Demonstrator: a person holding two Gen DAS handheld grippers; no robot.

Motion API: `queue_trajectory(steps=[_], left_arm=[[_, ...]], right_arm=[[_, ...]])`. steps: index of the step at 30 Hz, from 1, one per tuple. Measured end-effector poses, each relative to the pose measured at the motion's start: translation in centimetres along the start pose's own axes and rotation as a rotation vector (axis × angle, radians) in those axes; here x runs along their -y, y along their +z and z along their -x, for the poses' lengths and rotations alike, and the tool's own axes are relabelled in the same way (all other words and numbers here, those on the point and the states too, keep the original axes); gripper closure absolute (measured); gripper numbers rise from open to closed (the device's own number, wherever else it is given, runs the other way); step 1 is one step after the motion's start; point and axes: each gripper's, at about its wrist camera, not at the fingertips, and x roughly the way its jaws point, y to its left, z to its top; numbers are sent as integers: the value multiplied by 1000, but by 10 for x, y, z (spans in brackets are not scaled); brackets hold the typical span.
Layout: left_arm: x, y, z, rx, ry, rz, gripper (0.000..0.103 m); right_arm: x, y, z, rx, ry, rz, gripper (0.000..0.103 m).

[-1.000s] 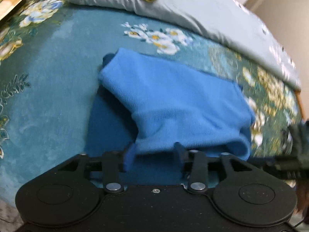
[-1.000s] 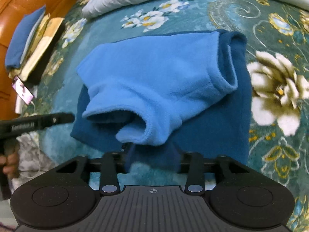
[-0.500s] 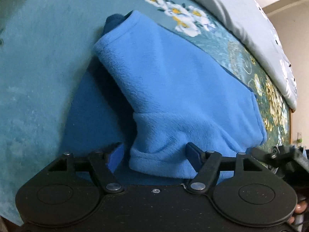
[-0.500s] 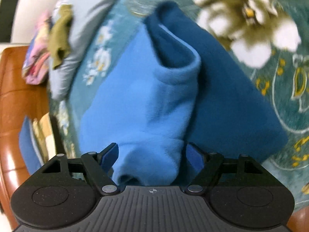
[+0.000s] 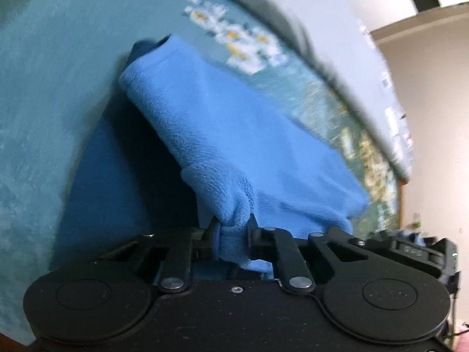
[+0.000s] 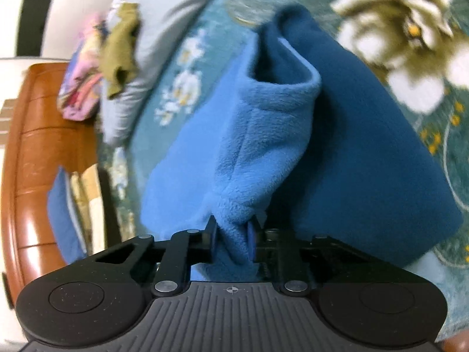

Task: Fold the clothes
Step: 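Lay the hem over the collar with both grippers and release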

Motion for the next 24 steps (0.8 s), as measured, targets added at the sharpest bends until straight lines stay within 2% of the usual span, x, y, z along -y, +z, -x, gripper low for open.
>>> queue_trajectory(steps=[2, 5, 11, 14, 18, 24], left_arm=[[0, -5, 10, 18, -31, 15, 91], [-1, -22, 17, 0, -32, 3, 91], [-13, -55, -11, -73, 69, -8, 91], [-17, -58, -28, -91, 122, -10, 89], [-15, -56, -42, -120, 167, -56, 86], [-4, -53, -33, -116, 202, -119, 81]], right_arm=[[-4, 0, 10, 10, 11, 43, 87], [0, -5, 20, -8, -34, 111, 87], [28, -25, 6, -48, -179, 128, 87], [34, -30, -3, -40, -223, 126, 87], [41, -30, -7, -39, -255, 131, 87], [36, -33, -1, -38, -267, 178, 83]])
